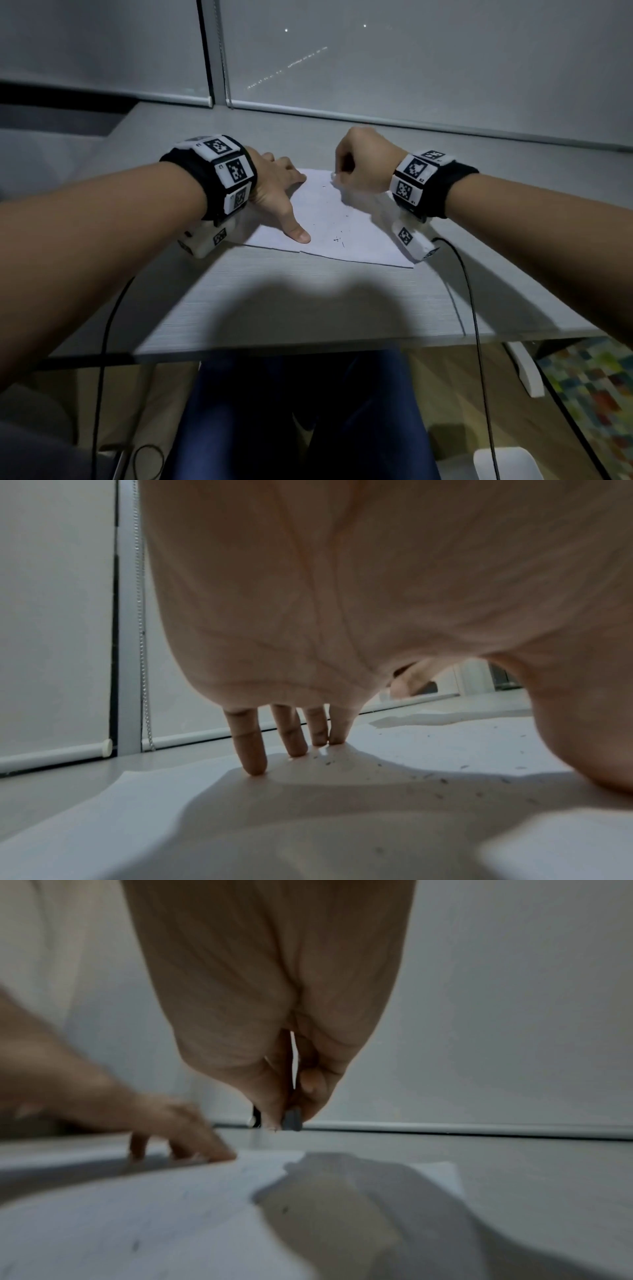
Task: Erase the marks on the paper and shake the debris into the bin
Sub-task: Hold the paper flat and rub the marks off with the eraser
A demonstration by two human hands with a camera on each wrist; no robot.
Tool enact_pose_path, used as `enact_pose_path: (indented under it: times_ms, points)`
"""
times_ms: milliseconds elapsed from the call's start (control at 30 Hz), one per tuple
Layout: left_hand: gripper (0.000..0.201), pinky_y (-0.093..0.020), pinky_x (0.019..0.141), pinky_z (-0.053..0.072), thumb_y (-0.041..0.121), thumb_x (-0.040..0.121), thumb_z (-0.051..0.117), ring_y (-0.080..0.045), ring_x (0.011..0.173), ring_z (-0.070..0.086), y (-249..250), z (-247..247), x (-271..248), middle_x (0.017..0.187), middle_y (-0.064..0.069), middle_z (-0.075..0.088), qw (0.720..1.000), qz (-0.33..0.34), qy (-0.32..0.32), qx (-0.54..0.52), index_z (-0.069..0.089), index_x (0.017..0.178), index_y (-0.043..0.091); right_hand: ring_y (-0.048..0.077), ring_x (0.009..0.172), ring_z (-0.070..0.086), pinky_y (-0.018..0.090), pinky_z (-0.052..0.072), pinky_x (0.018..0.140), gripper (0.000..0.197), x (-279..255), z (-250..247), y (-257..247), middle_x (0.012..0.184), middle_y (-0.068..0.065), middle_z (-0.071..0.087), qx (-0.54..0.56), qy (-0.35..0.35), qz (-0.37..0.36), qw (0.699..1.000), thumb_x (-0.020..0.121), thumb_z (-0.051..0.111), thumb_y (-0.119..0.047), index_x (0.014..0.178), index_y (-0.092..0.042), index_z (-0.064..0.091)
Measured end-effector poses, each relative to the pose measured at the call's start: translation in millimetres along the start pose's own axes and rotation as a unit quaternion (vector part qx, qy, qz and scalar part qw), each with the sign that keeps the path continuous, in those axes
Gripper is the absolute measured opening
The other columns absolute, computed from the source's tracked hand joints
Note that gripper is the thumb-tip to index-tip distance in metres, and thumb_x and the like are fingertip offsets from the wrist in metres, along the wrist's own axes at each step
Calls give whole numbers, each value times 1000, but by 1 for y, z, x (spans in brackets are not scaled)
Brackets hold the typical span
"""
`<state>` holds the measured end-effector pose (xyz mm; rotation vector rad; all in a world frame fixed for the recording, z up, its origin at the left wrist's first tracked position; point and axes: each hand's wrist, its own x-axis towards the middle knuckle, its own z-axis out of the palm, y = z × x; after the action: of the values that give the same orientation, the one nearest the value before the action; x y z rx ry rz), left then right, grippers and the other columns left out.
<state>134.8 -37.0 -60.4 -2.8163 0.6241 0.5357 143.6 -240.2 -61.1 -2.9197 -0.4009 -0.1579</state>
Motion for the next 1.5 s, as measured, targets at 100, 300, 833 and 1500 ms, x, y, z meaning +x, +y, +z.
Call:
enact_pose_path:
  times_ms: [100, 300, 833, 1500]
  points:
    - [141, -57, 119, 29, 93, 59, 70, -27, 156, 19, -3, 3, -6, 173, 7, 16, 1000, -2, 2, -15, 9, 170, 32, 4, 54, 57, 19, 45, 60, 8, -10, -29, 29, 61, -6, 65, 50, 76, 43, 995, 83, 78, -17, 77, -13, 79]
    - [135, -59, 119, 29, 93, 66, 66, -27, 157, 18, 1, 6, -14, 174, 5, 16, 1000, -8, 3, -7, 10, 171, 29, 18, 69, 73, 40, 65, 83, 16, -64, -45, 120, 77, 14, 79, 117, 34, 259, 958, 76, 91, -15, 84, -3, 84]
    - [108, -54, 114, 39, 86, 65, 77, -27, 136, 44, 38, -7, 4, 158, 4, 41, 996, 76, 31, -32, 36, 155, 45, 15, 70, 65, 21, 45, 64, 13, -43, 7, 18, 76, 0, 71, 76, 6, 26, 997, 86, 84, -22, 85, -9, 80]
    - [137, -48, 102, 37, 96, 44, 71, -35, 145, 36, 59, -22, 18, 148, 1, 30, 999, 17, -22, 36, 6, 160, 65, 2, 55, 66, 18, 51, 62, 12, -39, -6, 24, 61, -6, 74, 47, -87, -4, 995, 84, 83, -21, 76, -14, 80]
